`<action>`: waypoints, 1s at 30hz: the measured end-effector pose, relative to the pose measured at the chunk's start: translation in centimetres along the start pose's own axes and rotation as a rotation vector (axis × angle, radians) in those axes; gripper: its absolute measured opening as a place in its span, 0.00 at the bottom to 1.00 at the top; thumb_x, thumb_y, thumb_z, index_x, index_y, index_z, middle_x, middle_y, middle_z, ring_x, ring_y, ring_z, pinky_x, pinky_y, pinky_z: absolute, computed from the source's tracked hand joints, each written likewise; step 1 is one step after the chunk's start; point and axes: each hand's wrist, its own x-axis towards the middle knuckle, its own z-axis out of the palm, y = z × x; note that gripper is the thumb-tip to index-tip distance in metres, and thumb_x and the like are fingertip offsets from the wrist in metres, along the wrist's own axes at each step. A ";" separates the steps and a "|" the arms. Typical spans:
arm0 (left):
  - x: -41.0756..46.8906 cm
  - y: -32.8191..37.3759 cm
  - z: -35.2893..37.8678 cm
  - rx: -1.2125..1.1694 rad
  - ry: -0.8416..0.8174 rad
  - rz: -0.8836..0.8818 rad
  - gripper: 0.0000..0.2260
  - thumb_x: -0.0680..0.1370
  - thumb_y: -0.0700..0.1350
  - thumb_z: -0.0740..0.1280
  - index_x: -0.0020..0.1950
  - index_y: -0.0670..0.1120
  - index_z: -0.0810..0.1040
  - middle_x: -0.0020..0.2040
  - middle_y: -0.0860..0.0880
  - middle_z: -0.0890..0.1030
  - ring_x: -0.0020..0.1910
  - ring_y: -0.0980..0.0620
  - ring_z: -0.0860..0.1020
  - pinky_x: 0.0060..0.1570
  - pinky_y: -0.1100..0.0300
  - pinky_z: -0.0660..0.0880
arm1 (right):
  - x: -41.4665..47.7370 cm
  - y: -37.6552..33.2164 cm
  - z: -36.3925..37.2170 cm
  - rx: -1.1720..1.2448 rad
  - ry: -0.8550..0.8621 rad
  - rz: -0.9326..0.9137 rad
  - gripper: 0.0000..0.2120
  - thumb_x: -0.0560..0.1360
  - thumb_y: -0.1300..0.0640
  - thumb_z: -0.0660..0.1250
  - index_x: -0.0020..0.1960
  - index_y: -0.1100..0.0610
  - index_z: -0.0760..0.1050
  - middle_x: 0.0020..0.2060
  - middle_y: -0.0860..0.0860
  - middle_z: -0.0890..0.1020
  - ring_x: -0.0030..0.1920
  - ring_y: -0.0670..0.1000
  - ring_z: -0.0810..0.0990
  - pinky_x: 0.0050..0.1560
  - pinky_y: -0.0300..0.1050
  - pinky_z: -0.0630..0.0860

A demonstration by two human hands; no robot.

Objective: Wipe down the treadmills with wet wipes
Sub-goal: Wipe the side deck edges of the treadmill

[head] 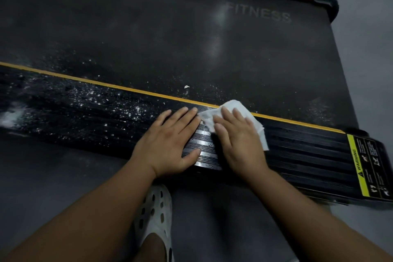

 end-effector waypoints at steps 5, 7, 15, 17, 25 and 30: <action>-0.1 0.1 -0.6 -0.045 -0.016 -0.004 0.38 0.77 0.67 0.44 0.83 0.50 0.53 0.83 0.52 0.48 0.82 0.53 0.46 0.80 0.49 0.44 | -0.9 0.0 -0.6 -0.192 0.051 -0.156 0.15 0.75 0.62 0.70 0.61 0.56 0.79 0.63 0.58 0.78 0.66 0.63 0.73 0.64 0.60 0.70; 0.0 -0.1 -0.7 -0.082 -0.030 0.002 0.38 0.76 0.69 0.41 0.83 0.52 0.47 0.83 0.54 0.42 0.81 0.56 0.40 0.79 0.52 0.39 | -1.0 0.5 -1.3 -0.280 0.125 -0.013 0.15 0.74 0.62 0.69 0.61 0.59 0.76 0.62 0.61 0.77 0.63 0.65 0.74 0.57 0.57 0.73; 0.3 -4.0 -1.3 -0.040 -0.040 0.014 0.38 0.77 0.68 0.41 0.83 0.49 0.50 0.83 0.53 0.45 0.81 0.55 0.42 0.80 0.52 0.43 | -1.7 -2.9 2.8 -0.074 0.115 -0.079 0.16 0.82 0.52 0.56 0.61 0.57 0.77 0.68 0.57 0.76 0.70 0.59 0.72 0.68 0.55 0.67; 0.2 -4.5 -1.1 -0.047 -0.047 0.053 0.38 0.79 0.68 0.43 0.83 0.48 0.52 0.83 0.52 0.46 0.81 0.55 0.43 0.80 0.50 0.45 | -4.4 -3.0 2.6 -0.006 0.072 -0.180 0.12 0.81 0.53 0.60 0.56 0.57 0.79 0.63 0.53 0.79 0.66 0.55 0.75 0.66 0.50 0.71; -0.2 -4.4 -0.8 -0.019 -0.028 0.033 0.36 0.80 0.66 0.46 0.83 0.47 0.56 0.83 0.49 0.51 0.82 0.51 0.49 0.79 0.47 0.49 | 0.9 -2.3 3.6 -0.280 0.167 0.247 0.30 0.83 0.45 0.48 0.78 0.62 0.63 0.78 0.59 0.64 0.78 0.60 0.61 0.76 0.56 0.58; -0.9 -4.2 -0.5 -0.065 0.002 -0.045 0.35 0.79 0.64 0.45 0.83 0.47 0.52 0.83 0.50 0.48 0.82 0.52 0.46 0.79 0.49 0.44 | -4.3 -4.5 5.1 -0.348 0.077 -0.060 0.28 0.84 0.44 0.50 0.77 0.60 0.66 0.77 0.57 0.66 0.78 0.59 0.63 0.76 0.55 0.60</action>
